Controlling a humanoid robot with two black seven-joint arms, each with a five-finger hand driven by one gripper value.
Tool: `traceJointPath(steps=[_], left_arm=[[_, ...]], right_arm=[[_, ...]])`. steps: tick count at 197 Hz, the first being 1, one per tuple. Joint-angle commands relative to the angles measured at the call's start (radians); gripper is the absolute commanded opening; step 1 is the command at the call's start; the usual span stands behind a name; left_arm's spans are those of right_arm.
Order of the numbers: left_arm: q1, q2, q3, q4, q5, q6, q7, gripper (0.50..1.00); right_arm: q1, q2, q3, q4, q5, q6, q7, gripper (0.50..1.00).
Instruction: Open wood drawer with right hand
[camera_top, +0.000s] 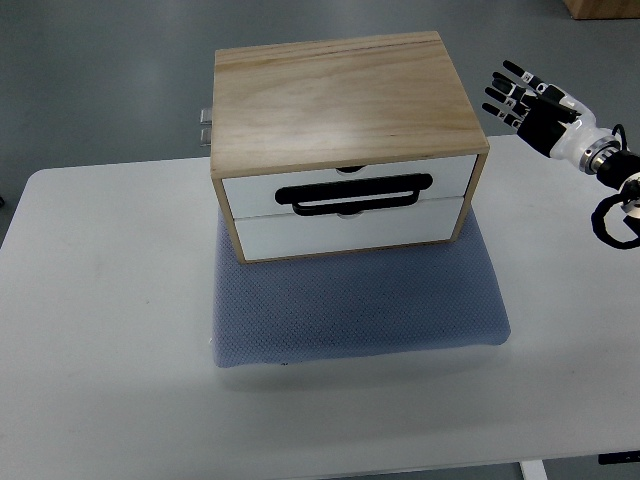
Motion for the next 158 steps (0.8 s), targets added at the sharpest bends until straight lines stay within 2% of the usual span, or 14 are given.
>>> traceJointPath(steps=[1, 25, 47, 68, 86, 101, 134, 158], left_arm=[[0.0, 0.0, 0.0, 0.0, 0.0, 0.0, 0.0, 1.0], [0.0, 0.0, 0.0, 0.0, 0.0, 0.0, 0.0, 1.0], [0.0, 0.0, 0.0, 0.0, 0.0, 0.0, 0.0, 1.0], [0.0, 0.0, 0.0, 0.0, 0.0, 0.0, 0.0, 1.0], [0.0, 0.0, 0.0, 0.0, 0.0, 0.0, 0.0, 1.0], [0.001, 0.0, 0.0, 0.0, 0.0, 0.0, 0.0, 1.0], [0.0, 0.0, 0.0, 0.0, 0.0, 0.0, 0.0, 1.0], [0.0, 0.0, 0.0, 0.0, 0.0, 0.0, 0.0, 1.0]], right_arm=[[0.009, -0.053, 0.002, 0.012, -0.015, 0.0, 0.001, 0.944], [0.015, -0.108, 0.003, 0.066, -0.015, -0.009, 0.005, 0.944], [0.012, -0.151, 0.0, 0.161, -0.016, -0.054, 0.024, 0.944], [0.015, -0.249, -0.063, 0.258, -0.05, -0.077, 0.031, 0.944], [0.044, -0.333, -0.117, 0.342, -0.073, -0.066, 0.032, 0.944], [0.064, -0.37, -0.161, 0.37, -0.076, -0.055, 0.04, 0.944], [0.176, -0.436, -0.34, 0.419, -0.121, 0.049, 0.121, 0.944], [0.271, -0.491, -0.451, 0.495, -0.202, 0.061, 0.156, 0.944]])
